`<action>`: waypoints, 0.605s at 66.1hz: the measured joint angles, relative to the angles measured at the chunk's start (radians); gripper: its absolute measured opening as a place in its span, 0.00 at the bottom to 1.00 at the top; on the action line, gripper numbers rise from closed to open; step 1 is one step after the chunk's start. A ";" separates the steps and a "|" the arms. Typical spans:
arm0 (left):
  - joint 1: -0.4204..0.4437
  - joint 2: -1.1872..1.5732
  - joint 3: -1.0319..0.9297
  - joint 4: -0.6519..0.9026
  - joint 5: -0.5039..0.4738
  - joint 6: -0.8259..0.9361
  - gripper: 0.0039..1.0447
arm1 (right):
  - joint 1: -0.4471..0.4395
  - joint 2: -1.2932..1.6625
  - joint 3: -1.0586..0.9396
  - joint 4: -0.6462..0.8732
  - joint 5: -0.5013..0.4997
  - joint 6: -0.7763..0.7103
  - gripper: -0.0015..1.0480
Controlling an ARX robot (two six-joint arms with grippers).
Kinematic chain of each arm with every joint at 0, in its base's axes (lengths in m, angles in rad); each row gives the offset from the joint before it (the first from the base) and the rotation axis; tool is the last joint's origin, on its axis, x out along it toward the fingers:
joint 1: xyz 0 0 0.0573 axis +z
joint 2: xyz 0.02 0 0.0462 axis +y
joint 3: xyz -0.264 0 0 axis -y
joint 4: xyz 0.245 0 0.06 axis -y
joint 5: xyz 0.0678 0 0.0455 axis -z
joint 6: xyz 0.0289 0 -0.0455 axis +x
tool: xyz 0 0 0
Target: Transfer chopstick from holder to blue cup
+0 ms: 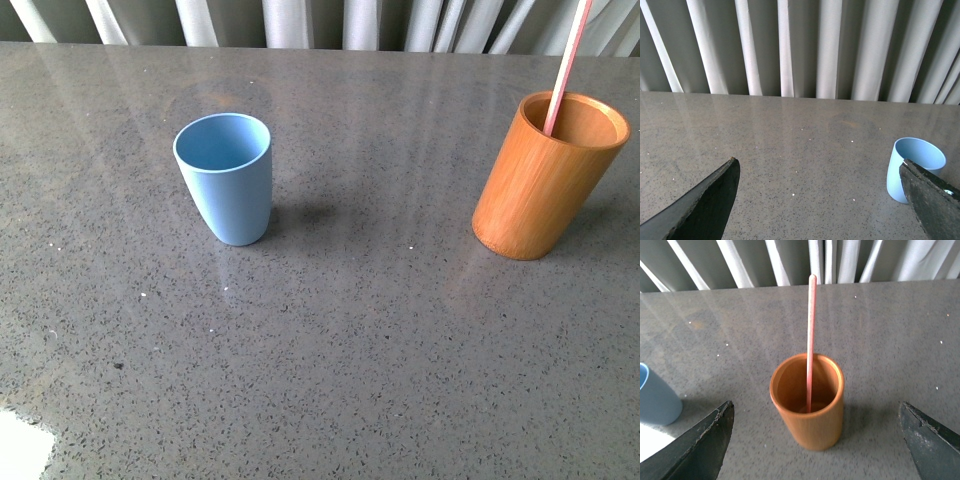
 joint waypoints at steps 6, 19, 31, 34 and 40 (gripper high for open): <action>0.000 0.000 0.000 0.000 0.000 0.000 0.92 | 0.013 0.131 0.064 0.058 0.017 -0.023 0.91; 0.000 0.000 0.000 0.000 0.000 0.000 0.92 | 0.029 0.356 0.226 0.089 0.022 -0.035 0.91; 0.000 0.000 0.000 0.000 0.000 0.000 0.92 | 0.035 0.462 0.354 0.080 0.040 -0.043 0.91; 0.000 0.000 0.000 0.000 0.000 0.000 0.92 | 0.036 0.489 0.387 0.072 0.042 -0.044 0.91; 0.000 0.000 0.000 0.000 0.000 0.000 0.92 | 0.037 0.527 0.435 0.059 0.047 -0.046 0.91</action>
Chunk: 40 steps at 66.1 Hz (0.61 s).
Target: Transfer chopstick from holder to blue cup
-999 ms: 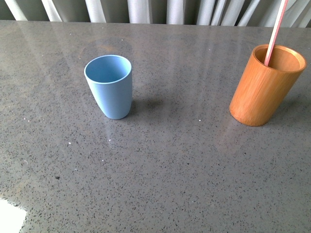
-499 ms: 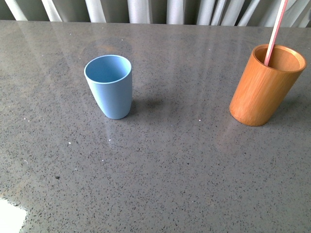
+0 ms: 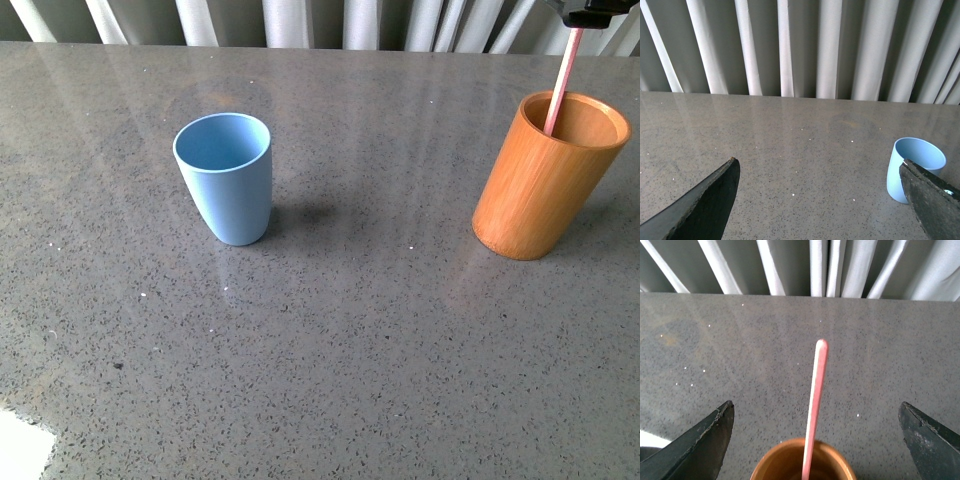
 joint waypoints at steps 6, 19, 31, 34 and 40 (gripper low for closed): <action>0.000 0.000 0.000 0.000 0.000 0.000 0.92 | 0.000 0.023 0.034 -0.018 0.004 0.000 0.91; 0.000 0.000 0.000 0.000 0.000 0.000 0.92 | 0.000 0.045 0.082 -0.048 0.018 -0.003 0.91; 0.000 0.000 0.000 0.000 0.000 0.000 0.92 | 0.001 0.050 0.093 -0.065 0.018 -0.004 0.91; 0.000 0.000 0.000 0.000 0.000 0.000 0.92 | 0.002 0.050 0.093 -0.065 0.018 -0.004 0.91; 0.000 0.000 0.000 0.000 0.000 0.000 0.92 | 0.002 0.053 0.094 -0.067 0.018 -0.004 0.91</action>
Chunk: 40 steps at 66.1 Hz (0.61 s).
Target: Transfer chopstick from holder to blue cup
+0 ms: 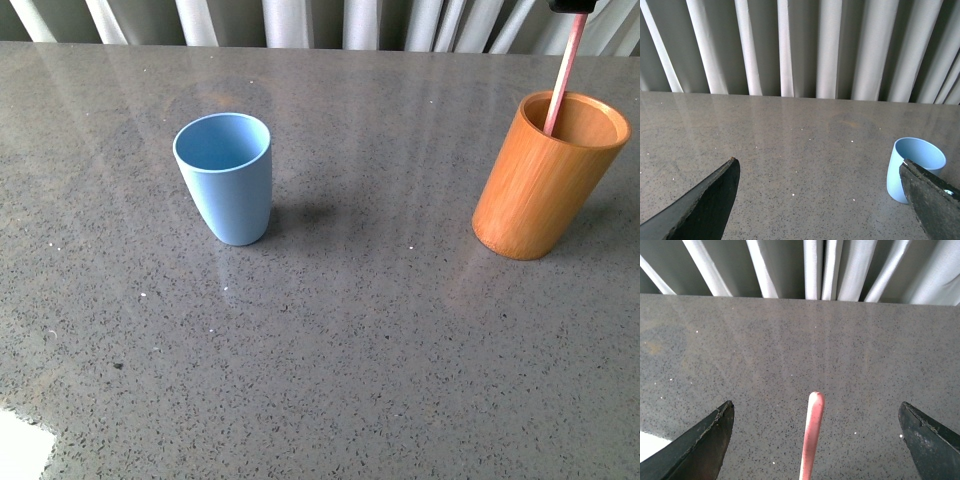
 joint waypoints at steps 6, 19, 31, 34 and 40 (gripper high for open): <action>0.000 0.000 0.000 0.000 0.000 0.000 0.92 | 0.000 0.005 0.004 0.000 0.000 0.000 0.91; 0.000 0.000 0.000 0.000 0.000 0.000 0.92 | 0.001 0.011 0.011 -0.011 -0.003 0.001 0.91; 0.000 0.000 0.000 0.000 0.000 0.000 0.92 | 0.001 0.011 0.011 -0.022 -0.003 0.001 0.91; 0.000 0.000 0.000 0.000 0.000 0.000 0.92 | 0.001 0.013 0.011 -0.024 -0.003 0.001 0.91; 0.000 0.000 0.000 0.000 0.000 0.000 0.92 | 0.001 0.018 0.011 -0.024 -0.003 0.001 0.89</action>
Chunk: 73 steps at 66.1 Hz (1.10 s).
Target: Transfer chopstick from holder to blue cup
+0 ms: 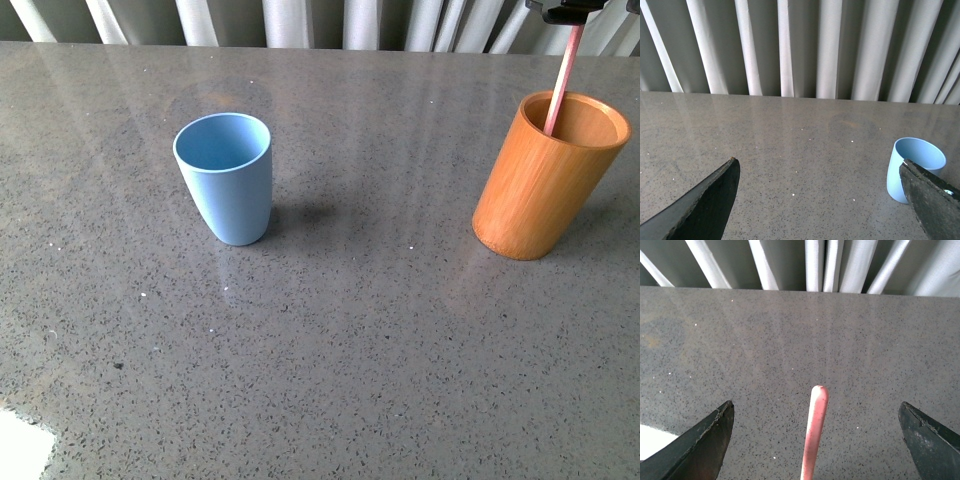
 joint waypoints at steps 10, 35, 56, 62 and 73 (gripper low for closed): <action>0.000 0.000 0.000 0.000 0.000 0.000 0.92 | 0.001 0.007 0.004 -0.006 0.000 0.000 0.79; 0.000 0.000 0.000 0.000 0.000 0.000 0.92 | 0.005 0.021 0.021 -0.013 0.003 0.000 0.48; 0.000 0.000 0.000 0.000 0.000 0.000 0.92 | 0.011 0.035 0.033 -0.021 0.010 0.000 0.24; 0.000 0.000 0.000 0.000 0.000 0.000 0.92 | 0.012 0.038 0.034 -0.024 0.011 0.000 0.12; 0.000 0.000 0.000 0.000 0.000 0.000 0.92 | 0.014 0.038 0.037 -0.026 0.014 0.003 0.03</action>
